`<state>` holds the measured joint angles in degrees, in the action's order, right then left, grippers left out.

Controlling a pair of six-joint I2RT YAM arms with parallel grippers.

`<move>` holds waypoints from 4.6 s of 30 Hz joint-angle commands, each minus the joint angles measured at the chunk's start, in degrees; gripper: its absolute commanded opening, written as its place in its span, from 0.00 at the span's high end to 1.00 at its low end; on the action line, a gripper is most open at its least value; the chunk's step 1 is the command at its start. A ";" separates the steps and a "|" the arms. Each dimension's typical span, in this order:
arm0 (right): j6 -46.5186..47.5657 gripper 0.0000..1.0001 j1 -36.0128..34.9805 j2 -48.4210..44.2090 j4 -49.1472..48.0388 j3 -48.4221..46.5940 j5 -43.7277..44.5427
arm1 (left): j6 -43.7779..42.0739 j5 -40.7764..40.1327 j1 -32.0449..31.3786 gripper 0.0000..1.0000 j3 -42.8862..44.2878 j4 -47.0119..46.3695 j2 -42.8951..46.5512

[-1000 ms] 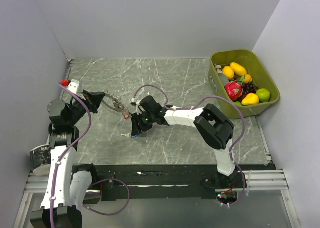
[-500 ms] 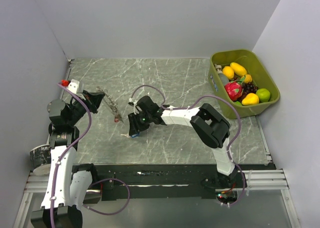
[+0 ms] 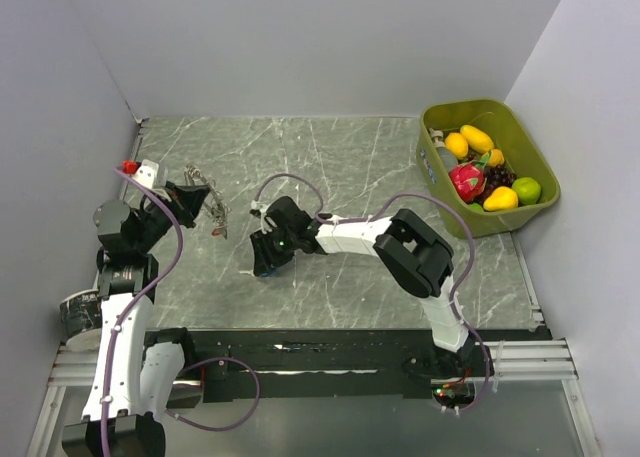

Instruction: Put the keys on the keyring

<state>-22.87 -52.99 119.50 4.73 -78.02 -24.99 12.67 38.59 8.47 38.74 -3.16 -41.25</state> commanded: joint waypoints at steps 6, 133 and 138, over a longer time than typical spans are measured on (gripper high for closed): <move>3.09 0.57 -2.55 2.14 -0.16 -2.93 6.36 | -0.98 1.23 0.32 0.99 0.99 -2.99 1.44; 13.91 1.00 0.17 -45.15 -8.24 16.93 9.44 | -11.52 16.34 -23.67 0.99 0.37 0.43 -5.41; 14.43 1.00 -0.01 -46.64 -9.65 17.81 8.56 | -11.61 16.52 -23.76 0.99 0.72 0.78 -5.77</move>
<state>-9.08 -52.38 74.89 -1.96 -58.24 -16.97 2.09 53.71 -14.98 36.05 -0.75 -46.87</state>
